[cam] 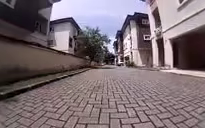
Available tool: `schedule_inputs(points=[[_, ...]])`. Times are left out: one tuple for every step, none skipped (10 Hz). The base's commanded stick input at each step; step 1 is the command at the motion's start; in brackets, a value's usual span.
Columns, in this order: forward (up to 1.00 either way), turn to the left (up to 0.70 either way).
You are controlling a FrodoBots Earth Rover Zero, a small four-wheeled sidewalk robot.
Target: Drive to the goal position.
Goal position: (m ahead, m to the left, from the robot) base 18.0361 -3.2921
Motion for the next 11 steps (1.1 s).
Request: schedule_inputs(points=[[0.5,0.0],[0.5,0.0],[0.5,0.0],[0.5,0.0],[0.5,0.0],[0.5,0.0],[0.5,0.0],[0.5,0.0],[0.5,0.0],[0.5,0.0],[0.5,0.0]])
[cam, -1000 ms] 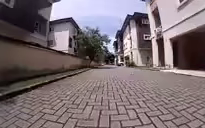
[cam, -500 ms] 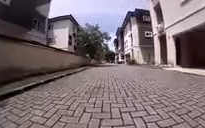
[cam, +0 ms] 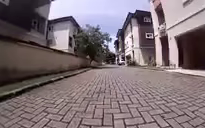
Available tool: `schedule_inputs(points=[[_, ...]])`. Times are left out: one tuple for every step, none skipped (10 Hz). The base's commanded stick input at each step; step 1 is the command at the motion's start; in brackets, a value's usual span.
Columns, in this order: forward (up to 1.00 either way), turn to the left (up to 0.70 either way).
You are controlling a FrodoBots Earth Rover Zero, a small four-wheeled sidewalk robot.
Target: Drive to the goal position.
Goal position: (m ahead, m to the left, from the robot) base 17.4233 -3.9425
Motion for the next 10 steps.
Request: schedule_inputs(points=[[0.5,0.0],[0.5,0.0],[0.5,0.0],[0.5,0.0],[0.5,0.0],[0.5,0.0],[0.5,0.0],[0.5,0.0],[0.5,0.0],[0.5,0.0]])
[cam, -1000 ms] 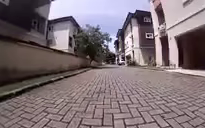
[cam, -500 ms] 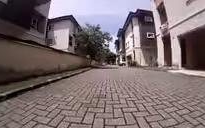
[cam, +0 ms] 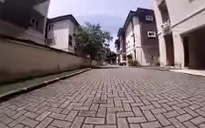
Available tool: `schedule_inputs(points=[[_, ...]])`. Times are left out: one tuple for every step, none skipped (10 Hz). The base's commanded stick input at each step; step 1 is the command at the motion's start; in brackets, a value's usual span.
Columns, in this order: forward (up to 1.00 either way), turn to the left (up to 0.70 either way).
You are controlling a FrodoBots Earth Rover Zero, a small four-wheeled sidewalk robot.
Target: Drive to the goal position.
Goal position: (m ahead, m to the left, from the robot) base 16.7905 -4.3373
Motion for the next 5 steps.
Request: schedule_inputs(points=[[0.5,0.0],[0.5,0.0],[0.5,0.0],[0.5,0.0],[0.5,0.0]])
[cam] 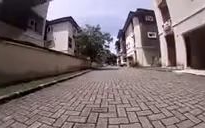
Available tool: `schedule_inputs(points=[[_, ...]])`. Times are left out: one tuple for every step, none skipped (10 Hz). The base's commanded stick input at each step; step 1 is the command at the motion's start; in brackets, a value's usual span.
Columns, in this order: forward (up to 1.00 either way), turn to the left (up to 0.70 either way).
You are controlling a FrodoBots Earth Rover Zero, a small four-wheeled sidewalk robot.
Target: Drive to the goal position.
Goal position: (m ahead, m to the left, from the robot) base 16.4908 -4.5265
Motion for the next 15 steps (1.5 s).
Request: schedule_inputs(points=[[0.5,0.0],[0.5,0.0],[0.5,0.0],[0.5,0.0],[0.5,0.0],[0.5,0.0],[0.5,0.0],[0.5,0.0],[0.5,0.0],[0.5,-0.12],[0.5,-0.46],[0.5,-0.5],[0.5,-0.44],[0.5,-0.31],[0.5,0.0]])
